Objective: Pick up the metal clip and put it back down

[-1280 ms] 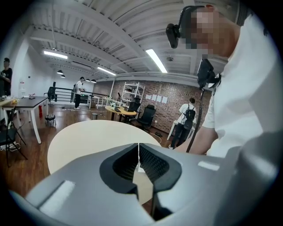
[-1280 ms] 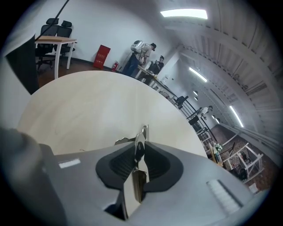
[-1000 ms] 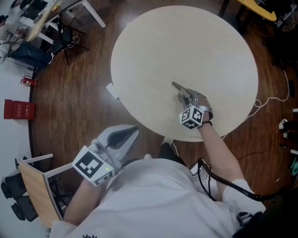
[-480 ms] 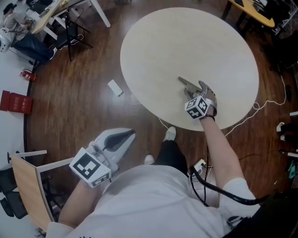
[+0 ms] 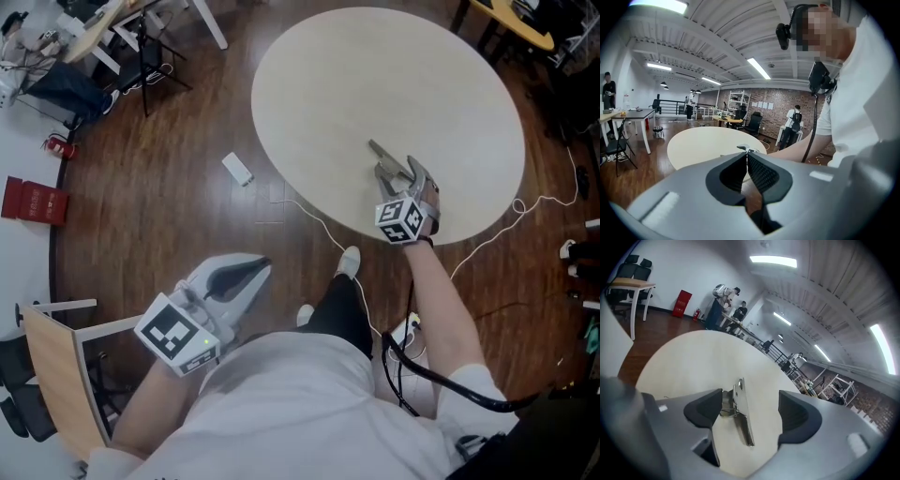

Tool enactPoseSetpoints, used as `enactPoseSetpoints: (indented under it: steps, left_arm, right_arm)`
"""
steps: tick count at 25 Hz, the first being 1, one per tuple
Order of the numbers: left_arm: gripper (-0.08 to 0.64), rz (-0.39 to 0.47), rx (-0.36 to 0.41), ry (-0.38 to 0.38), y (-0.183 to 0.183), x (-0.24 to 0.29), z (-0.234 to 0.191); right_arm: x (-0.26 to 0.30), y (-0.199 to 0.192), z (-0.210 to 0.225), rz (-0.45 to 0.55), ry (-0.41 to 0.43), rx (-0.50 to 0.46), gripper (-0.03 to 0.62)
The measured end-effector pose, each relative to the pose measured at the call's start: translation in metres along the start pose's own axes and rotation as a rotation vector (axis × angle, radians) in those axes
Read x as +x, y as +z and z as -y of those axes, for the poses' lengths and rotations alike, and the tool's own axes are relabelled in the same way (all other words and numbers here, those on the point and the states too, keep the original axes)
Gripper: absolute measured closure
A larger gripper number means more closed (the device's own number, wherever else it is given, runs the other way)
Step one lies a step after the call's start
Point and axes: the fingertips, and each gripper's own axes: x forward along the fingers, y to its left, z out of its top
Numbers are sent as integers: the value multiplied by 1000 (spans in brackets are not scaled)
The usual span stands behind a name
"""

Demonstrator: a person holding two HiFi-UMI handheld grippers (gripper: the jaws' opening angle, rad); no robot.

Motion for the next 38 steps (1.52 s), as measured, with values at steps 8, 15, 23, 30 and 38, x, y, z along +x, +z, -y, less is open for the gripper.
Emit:
enactPoseSetpoints:
  steps: [8, 15, 23, 30, 38]
  left_arm:
    - [554, 89, 34, -67, -3, -23, 17]
    - [555, 129, 24, -123, -13, -28, 50]
    - [554, 130, 10, -68, -46, -37, 89]
    - [554, 151, 17, -26, -60, -19, 163]
    - [554, 129, 42, 4, -72, -13, 276]
  right_arm:
    - [-131, 47, 3, 113, 19, 148, 225]
    - [-277, 47, -18, 136, 127, 316, 222]
    - [-383, 24, -19, 199, 159, 373, 223]
    - [-479, -14, -1, 334, 156, 387, 224]
    - [-559, -76, 8, 362, 185, 418, 233]
